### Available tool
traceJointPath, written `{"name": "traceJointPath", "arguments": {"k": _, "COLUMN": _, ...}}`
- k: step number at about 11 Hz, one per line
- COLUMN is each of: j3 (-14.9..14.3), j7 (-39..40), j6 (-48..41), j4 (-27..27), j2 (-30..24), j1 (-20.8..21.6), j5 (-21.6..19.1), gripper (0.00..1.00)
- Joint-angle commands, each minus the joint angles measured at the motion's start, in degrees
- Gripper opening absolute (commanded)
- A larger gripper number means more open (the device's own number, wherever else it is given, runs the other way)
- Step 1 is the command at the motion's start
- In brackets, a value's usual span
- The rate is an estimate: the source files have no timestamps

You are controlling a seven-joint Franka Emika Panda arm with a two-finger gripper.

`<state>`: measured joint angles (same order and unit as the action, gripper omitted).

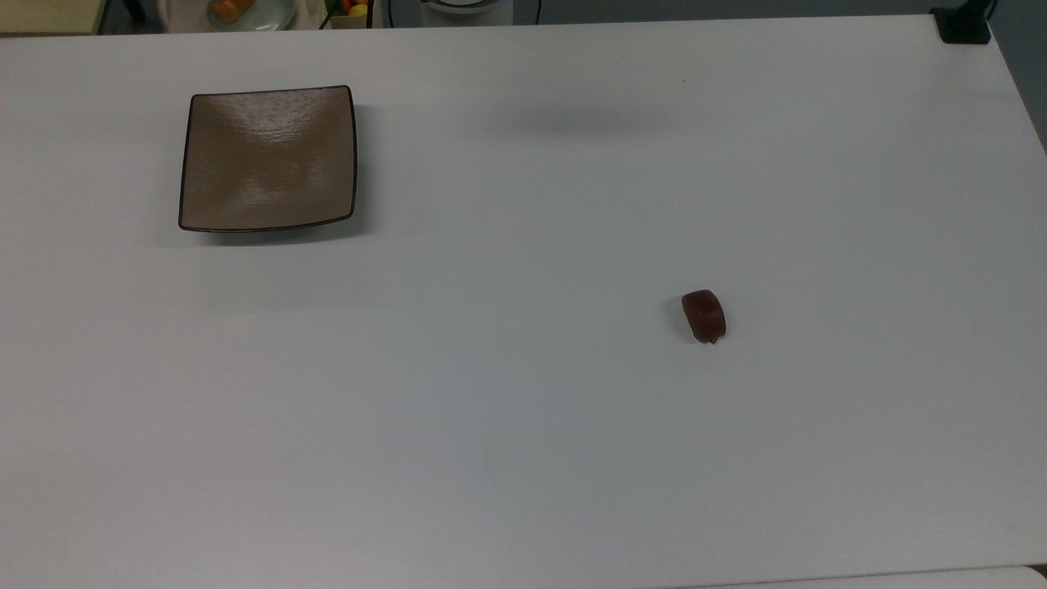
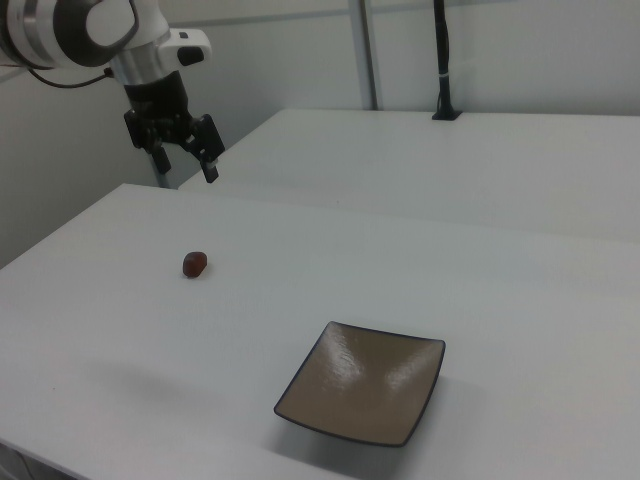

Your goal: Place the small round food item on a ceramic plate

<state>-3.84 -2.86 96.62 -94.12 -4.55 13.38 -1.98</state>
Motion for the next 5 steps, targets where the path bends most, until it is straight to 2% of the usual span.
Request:
{"name": "traceJointPath", "arguments": {"k": 1, "j3": -0.2, "j7": 0.3, "j6": 1.9, "j4": -2.2, "j2": -1.0, "j1": 0.5, "j5": -0.5, "gripper": 1.00}}
{"name": "traceJointPath", "arguments": {"k": 5, "j3": -0.2, "j7": 0.3, "j6": 2.0, "j4": -2.0, "j2": -0.5, "j1": 0.7, "j5": -0.7, "gripper": 1.00}}
